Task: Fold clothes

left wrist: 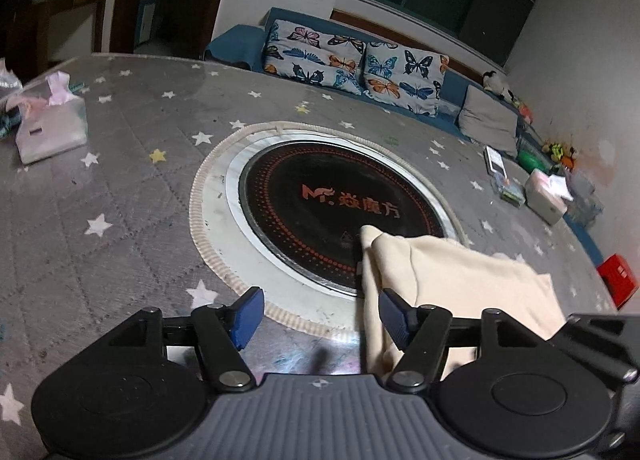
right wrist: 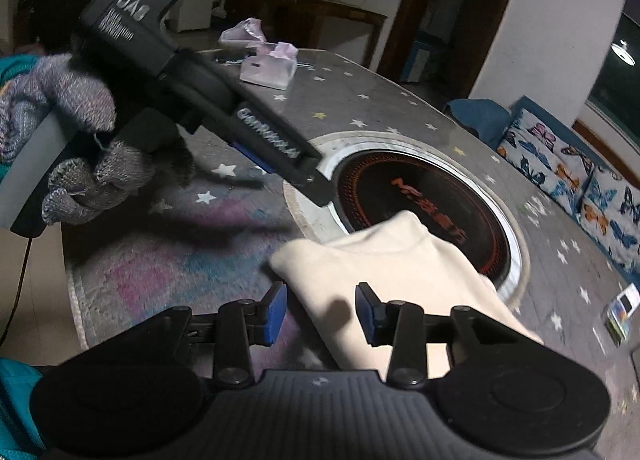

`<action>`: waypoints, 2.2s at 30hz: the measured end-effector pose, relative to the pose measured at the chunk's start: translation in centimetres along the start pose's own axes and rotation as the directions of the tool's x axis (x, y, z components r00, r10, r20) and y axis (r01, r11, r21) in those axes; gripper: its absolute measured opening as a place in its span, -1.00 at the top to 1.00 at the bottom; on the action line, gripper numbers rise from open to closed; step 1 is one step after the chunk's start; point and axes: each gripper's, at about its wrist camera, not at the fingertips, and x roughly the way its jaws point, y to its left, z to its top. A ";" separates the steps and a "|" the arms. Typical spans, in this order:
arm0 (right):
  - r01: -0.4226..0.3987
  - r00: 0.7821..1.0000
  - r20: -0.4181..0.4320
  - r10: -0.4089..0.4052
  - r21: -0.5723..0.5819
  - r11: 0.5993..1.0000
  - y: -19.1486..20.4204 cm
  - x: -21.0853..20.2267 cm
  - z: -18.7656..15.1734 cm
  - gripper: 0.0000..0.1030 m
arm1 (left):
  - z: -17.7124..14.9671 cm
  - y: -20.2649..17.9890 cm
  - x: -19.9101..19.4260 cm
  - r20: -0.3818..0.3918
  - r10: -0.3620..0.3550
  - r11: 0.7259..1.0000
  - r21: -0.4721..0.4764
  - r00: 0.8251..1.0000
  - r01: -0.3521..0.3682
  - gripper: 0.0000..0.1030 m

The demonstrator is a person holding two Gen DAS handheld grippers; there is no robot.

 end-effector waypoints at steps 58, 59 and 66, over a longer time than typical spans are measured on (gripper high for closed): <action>0.218 0.972 -0.060 -0.227 0.585 0.781 -16.7 -5.5 -11.8 0.47 | -0.7 -1.6 5.3 -0.062 -0.255 0.888 -0.410 0.965 0.208 0.64; 0.225 0.970 -0.068 -0.232 0.607 0.762 -17.3 -5.4 -12.4 0.41 | -0.6 -1.6 5.4 -0.064 -0.251 0.891 -0.405 0.966 0.205 0.64; 0.218 0.971 -0.090 -0.219 0.708 0.672 -19.5 -4.0 -14.7 0.34 | -0.5 -1.9 5.5 -0.075 -0.231 0.908 -0.374 0.970 0.187 0.64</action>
